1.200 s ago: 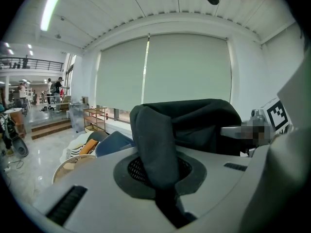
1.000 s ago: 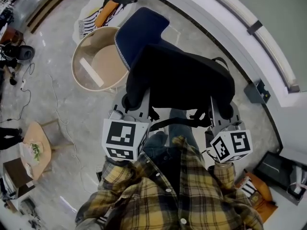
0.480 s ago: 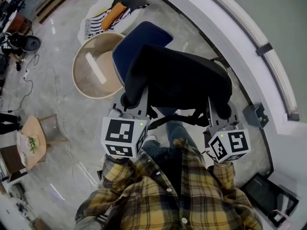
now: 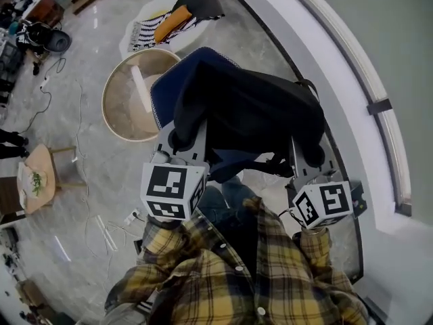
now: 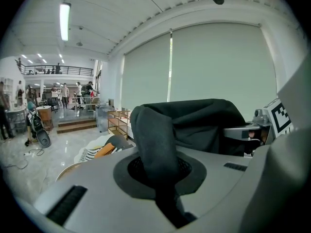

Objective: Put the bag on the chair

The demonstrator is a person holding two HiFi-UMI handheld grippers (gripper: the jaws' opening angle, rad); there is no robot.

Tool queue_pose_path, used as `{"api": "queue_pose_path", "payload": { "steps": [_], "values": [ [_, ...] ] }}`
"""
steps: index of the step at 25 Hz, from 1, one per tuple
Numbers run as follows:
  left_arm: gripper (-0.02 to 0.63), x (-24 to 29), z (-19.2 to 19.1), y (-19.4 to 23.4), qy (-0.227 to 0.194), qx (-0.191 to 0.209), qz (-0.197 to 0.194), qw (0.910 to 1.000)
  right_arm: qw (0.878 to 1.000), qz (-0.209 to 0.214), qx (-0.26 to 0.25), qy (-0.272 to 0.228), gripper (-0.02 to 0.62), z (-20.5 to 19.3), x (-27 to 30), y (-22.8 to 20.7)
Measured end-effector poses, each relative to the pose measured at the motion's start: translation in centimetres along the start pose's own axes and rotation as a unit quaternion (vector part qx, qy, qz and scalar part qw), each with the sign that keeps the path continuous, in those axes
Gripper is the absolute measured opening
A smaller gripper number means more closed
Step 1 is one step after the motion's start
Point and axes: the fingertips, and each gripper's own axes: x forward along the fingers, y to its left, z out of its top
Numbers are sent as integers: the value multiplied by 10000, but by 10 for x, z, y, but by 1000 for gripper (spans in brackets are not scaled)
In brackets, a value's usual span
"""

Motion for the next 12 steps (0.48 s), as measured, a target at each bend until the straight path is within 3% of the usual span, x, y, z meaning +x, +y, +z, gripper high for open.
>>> {"api": "queue_pose_path", "payload": {
  "steps": [12],
  "values": [
    [40, 18, 5, 9, 174, -130, 348, 9992, 9992, 354, 136, 131, 28, 0, 32, -15]
  ]
}}
